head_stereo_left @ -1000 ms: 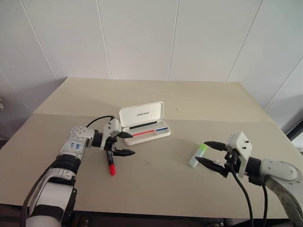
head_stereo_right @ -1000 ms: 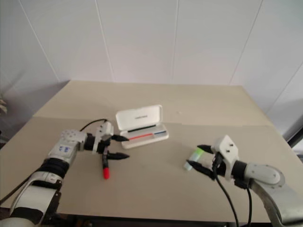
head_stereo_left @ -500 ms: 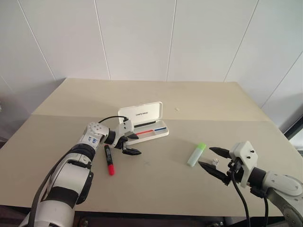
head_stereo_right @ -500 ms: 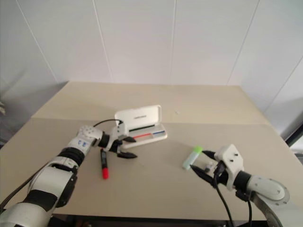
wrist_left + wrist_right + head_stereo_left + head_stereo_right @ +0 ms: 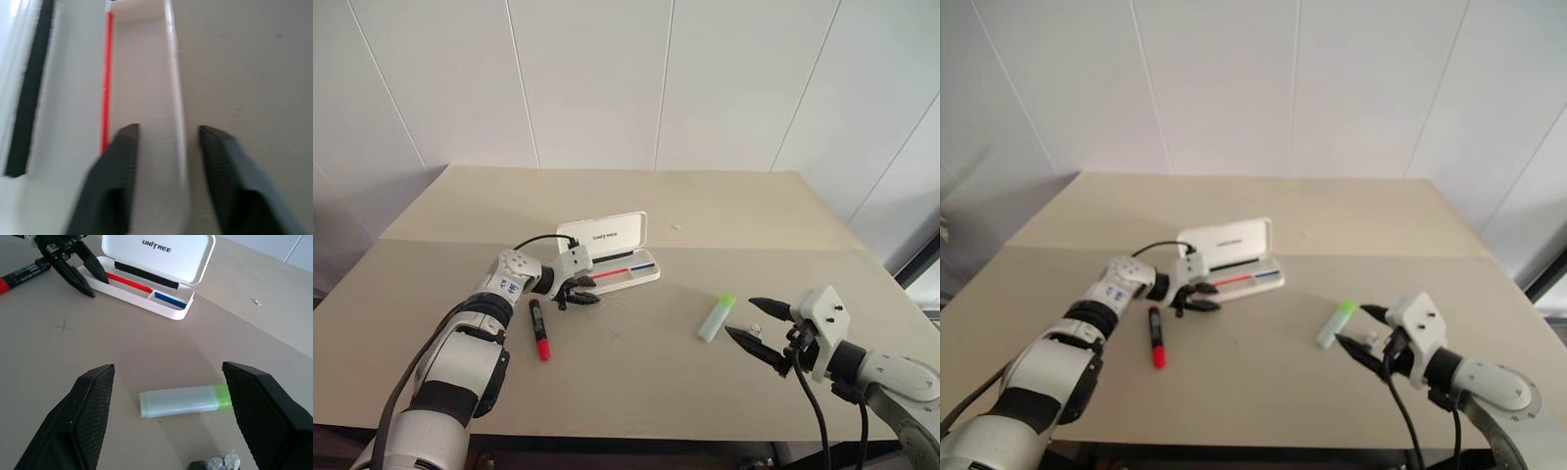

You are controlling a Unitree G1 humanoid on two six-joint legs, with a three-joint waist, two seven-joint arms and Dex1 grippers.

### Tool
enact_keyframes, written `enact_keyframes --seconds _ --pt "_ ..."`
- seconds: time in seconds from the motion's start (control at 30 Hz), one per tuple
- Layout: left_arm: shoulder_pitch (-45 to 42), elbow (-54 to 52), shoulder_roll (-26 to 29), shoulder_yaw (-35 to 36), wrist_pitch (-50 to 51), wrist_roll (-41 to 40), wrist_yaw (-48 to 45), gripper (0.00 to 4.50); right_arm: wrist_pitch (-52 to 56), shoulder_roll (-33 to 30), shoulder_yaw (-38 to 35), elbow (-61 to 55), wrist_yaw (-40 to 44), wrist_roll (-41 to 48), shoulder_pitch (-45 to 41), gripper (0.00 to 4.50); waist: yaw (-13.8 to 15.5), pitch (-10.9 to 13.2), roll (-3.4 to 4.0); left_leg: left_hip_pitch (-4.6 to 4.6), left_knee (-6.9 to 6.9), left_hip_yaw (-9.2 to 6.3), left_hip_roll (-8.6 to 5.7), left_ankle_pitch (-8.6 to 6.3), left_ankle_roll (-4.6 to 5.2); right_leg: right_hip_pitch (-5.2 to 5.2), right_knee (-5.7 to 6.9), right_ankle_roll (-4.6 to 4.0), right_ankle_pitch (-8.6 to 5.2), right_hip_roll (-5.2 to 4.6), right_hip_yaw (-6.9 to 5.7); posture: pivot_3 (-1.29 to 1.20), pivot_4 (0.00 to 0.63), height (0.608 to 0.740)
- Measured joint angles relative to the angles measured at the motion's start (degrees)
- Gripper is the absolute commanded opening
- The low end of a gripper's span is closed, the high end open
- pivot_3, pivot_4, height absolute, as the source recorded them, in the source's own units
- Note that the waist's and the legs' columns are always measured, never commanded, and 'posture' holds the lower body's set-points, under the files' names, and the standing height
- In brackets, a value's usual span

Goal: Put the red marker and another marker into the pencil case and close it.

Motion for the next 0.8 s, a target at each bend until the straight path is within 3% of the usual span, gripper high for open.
enact_keyframes --seconds 0.13,0.43,0.5,0.8 --pt "0.0 -0.2 0.0 0.2 -0.8 0.0 -0.7 0.01 -0.2 0.0 0.3 1.0 0.5 -0.2 -1.5 4.50 0.3 0.0 0.00 0.02 0.00 -0.01 0.00 0.00 0.00 0.00 0.02 0.23 0.12 0.02 -0.01 0.00 0.150 0.740" --pt "1.0 -1.1 0.8 0.9 -3.7 -0.1 -0.3 0.01 -0.3 -0.3 0.8 2.0 1.9 -0.2 -1.8 4.50 0.1 0.0 -0.01 -0.08 0.00 0.11 0.00 0.00 0.00 -0.07 -0.11 0.10 0.10 0.02 0.17 0.00 0.150 0.740" --pt "2.3 -3.0 2.0 1.1 -4.9 -0.2 -0.3 0.01 -0.3 -0.9 0.8 2.2 2.3 -0.2 -2.0 4.50 0.0 0.0 -0.01 -0.08 -0.09 0.11 0.00 -0.01 -0.01 -0.12 -0.08 0.45 0.27 0.02 0.17 0.00 0.150 0.740" --pt "8.2 -15.9 4.8 4.3 -8.3 -3.9 -2.3 0.01 -0.3 -1.3 1.7 4.0 3.7 -0.2 -4.8 4.50 0.5 0.0 -0.01 -0.39 -0.33 0.09 0.00 -0.09 -0.12 -0.53 -0.06 0.53 0.26 0.01 0.18 0.00 0.150 0.740"
